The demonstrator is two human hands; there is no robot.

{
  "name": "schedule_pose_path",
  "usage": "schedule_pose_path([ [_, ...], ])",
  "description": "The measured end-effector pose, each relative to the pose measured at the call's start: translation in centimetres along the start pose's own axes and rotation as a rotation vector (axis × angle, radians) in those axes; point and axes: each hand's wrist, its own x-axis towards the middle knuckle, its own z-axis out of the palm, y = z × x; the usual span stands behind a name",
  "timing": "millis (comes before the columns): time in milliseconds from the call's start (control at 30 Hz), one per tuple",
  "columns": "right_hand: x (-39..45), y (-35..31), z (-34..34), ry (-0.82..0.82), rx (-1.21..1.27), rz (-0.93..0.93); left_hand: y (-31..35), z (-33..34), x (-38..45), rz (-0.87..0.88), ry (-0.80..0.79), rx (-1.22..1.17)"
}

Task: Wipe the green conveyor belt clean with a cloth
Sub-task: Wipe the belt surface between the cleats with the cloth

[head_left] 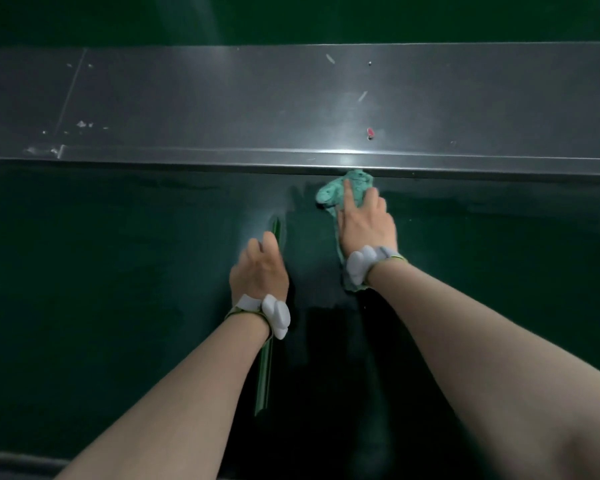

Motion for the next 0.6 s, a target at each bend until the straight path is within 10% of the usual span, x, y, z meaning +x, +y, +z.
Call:
schedule_pose_path([
  [333, -2.5, 13.4, -2.7, 0.108, -0.022, 0.416, 0.2, 0.1, -0.2, 0.039, 0.061, 0.06],
  [600, -6.5, 5.6, -0.8, -0.028, -0.025, 0.057, 0.8, -0.3, -0.3, -0.063, -0.054, 0.023],
])
